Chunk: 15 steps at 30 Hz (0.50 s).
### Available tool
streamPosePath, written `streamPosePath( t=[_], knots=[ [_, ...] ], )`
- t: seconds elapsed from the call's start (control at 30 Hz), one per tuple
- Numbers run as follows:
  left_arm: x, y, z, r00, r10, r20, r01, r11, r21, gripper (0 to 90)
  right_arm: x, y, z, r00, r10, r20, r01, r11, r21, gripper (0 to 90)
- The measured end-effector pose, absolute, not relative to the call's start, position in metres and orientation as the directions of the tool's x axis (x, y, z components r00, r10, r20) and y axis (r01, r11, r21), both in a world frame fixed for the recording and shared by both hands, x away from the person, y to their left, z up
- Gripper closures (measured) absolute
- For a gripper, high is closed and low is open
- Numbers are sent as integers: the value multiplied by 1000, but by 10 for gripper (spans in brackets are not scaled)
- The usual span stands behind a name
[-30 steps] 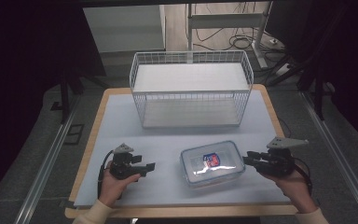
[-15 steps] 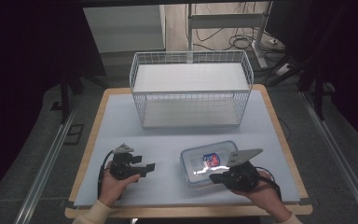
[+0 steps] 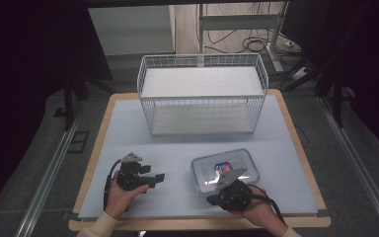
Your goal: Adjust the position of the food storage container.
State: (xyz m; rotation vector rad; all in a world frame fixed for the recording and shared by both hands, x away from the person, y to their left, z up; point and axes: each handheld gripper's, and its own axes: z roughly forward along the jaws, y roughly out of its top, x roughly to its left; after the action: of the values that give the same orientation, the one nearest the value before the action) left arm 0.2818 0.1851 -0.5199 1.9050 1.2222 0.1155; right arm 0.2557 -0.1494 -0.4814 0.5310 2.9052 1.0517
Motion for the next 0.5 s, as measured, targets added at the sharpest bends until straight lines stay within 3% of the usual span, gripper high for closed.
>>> streamPosePath(
  t=[0.5],
  knots=[
    [282, 185, -520, 519, 783, -344, 705, -164, 690, 261, 265, -127, -485, -932, 358, 51, 307, 706, 638, 895]
  ],
)
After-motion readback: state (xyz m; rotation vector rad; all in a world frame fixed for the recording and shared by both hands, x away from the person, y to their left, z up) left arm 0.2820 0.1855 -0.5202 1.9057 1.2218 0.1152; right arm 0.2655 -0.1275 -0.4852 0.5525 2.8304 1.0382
